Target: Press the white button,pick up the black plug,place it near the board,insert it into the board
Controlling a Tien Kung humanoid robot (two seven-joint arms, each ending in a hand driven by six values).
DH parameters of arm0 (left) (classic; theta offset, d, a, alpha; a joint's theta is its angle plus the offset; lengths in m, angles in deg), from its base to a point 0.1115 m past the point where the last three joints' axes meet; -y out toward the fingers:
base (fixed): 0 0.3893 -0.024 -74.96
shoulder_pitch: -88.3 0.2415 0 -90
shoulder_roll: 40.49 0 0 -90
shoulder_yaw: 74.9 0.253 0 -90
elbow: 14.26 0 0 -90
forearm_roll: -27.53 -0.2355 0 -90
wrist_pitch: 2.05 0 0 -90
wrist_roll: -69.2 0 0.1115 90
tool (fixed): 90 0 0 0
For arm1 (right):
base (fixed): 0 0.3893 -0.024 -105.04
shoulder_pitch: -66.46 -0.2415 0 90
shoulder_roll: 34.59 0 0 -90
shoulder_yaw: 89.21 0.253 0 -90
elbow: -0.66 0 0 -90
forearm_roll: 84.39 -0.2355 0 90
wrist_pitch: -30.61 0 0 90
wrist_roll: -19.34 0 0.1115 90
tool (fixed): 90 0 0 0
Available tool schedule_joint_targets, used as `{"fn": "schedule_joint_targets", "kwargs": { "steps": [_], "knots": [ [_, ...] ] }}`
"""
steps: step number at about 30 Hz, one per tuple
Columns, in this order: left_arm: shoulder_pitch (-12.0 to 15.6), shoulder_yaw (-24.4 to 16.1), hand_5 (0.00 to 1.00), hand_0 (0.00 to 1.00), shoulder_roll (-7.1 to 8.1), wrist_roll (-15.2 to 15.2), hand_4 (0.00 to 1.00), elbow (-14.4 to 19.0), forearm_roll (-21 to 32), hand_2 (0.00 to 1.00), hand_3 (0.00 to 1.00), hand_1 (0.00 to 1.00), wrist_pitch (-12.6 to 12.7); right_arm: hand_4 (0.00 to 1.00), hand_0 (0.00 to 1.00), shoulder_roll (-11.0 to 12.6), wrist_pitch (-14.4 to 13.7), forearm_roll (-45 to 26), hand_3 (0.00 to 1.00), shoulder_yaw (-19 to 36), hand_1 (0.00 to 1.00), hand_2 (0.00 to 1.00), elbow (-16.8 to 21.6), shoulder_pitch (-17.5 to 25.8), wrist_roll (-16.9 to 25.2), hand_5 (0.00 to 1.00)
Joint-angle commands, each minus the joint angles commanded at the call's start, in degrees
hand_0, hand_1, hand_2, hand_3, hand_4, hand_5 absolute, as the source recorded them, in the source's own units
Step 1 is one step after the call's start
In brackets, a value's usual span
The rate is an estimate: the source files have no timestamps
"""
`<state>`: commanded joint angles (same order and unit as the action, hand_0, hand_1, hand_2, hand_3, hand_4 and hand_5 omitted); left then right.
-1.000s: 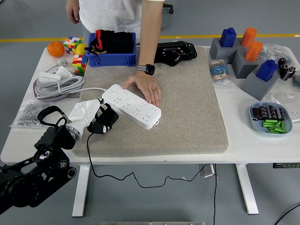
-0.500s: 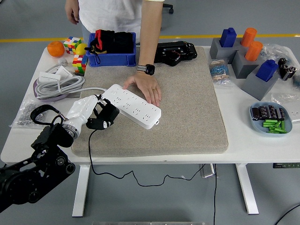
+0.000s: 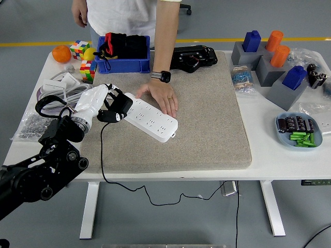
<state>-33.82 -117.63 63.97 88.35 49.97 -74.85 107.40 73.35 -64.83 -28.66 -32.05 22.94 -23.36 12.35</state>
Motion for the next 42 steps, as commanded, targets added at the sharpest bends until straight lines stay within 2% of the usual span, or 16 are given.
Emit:
{"fn": "schedule_joint_targets", "kwargs": {
  "steps": [5, 11, 23, 42],
  "knots": [
    [-1.4, 0.7, 0.002, 0.086, -2.19, -0.4, 0.351, -3.6, -0.6, 0.258, 0.31, 0.188, 0.2, 0.641, 0.558, 0.0, 0.0, -0.1, 0.505, -0.2, 0.484, 0.5, 0.0, -0.1, 0.0, 0.386],
    [-2.3, 2.4, 0.002, 0.086, -3.11, -0.2, 0.334, -5.4, -1.7, 0.254, 0.306, 0.185, -0.2, 0.641, 0.56, 0.1, 0.0, -0.2, 0.503, -0.4, 0.484, 0.499, 0.0, -0.2, 0.0, 0.387],
    [-3.1, 3.6, 0.002, 0.085, -3.5, 0.2, 0.327, -7.8, -3.7, 0.253, 0.305, 0.185, -0.9, 0.641, 0.558, 0.1, 0.0, -0.2, 0.505, -0.4, 0.482, 0.499, 0.0, -0.1, 0.0, 0.385],
    [-2.9, 4.0, 0.002, 0.082, -3.07, 0.6, 0.325, -8.2, -5.0, 0.251, 0.304, 0.182, -1.4, 0.64, 0.558, -0.2, 0.0, -0.2, 0.505, -0.2, 0.482, 0.499, 0.0, 0.2, 0.0, 0.385]
  ]
}}
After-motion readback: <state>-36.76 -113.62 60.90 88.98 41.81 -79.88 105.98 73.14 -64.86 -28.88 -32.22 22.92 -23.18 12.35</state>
